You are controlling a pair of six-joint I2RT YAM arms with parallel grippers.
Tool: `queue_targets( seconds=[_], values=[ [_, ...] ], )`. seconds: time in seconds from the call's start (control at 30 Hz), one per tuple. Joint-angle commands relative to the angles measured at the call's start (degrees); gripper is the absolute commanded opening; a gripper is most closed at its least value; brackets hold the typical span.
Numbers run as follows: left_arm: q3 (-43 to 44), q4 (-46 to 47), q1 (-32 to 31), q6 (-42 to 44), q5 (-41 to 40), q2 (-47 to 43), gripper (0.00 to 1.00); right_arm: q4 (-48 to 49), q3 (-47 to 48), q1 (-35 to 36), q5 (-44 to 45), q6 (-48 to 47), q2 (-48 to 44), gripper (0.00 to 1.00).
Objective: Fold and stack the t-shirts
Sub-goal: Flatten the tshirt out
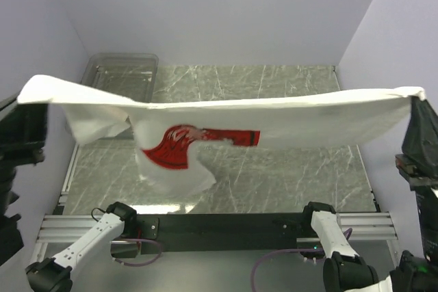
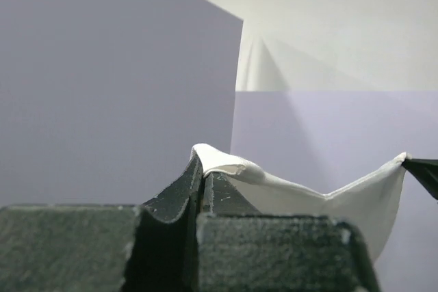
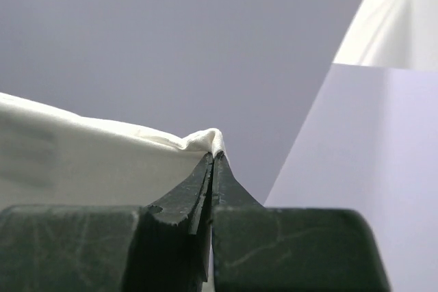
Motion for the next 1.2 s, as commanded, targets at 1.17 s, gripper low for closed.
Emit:
queue_targets(
  seconds=[1.17],
  values=[
    [25.4, -6.9, 1.0, 7.7, -17.5, 96.3, 0.0, 45.4, -57.2, 1.8, 15.4, 3.2, 48.6, 0.0]
  ],
)
